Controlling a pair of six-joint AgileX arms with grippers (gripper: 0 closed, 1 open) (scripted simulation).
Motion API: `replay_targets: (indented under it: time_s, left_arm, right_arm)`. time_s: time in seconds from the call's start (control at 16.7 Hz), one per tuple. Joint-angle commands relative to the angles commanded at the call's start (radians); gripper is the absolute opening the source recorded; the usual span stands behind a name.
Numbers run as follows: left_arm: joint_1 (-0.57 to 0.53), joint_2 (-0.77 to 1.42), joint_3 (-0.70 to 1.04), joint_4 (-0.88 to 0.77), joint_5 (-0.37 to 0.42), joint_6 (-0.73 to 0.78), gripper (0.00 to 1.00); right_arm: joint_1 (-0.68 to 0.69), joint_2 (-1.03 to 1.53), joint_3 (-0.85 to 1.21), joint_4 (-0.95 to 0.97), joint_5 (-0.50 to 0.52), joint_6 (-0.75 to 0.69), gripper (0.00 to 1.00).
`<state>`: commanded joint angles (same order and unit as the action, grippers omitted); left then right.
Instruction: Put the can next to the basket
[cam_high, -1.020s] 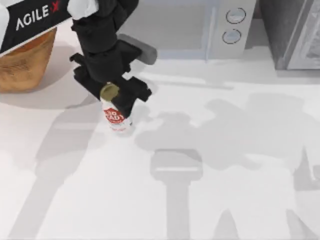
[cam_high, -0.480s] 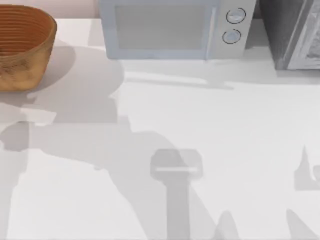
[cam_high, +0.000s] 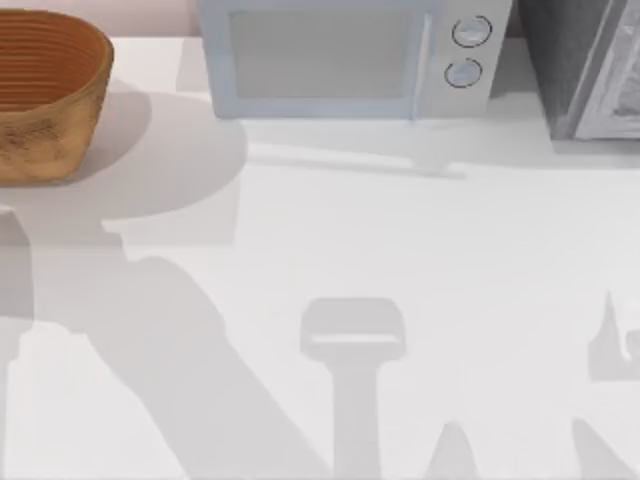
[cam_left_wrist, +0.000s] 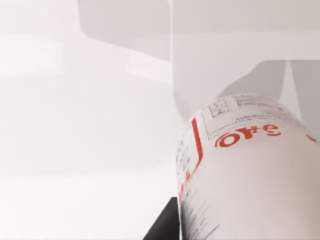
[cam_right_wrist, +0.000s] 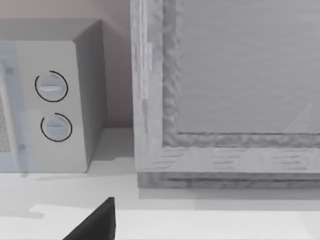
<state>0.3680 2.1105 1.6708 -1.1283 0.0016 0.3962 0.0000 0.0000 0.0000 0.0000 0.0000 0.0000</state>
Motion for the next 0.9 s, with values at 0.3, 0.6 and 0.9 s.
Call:
replay_targets:
  time_s: [0.3,0.6,0.9]
  left_arm:
    - [0.019,0.001,-0.007,0.001,0.004,0.041,0.0]
    - [0.146,0.003,-0.013,0.01,0.025,0.114,0.0]
    - [0.063,0.001,-0.018,0.021,0.016,0.043,0.0]
  right_arm:
    - [0.0,0.0,0.0,0.0,0.0,0.0,1.0]
    - [0.0,0.0,0.0,0.0,0.0,0.0,1.0]
    - [0.0,0.0,0.0,0.0,0.0,0.0,1.0]
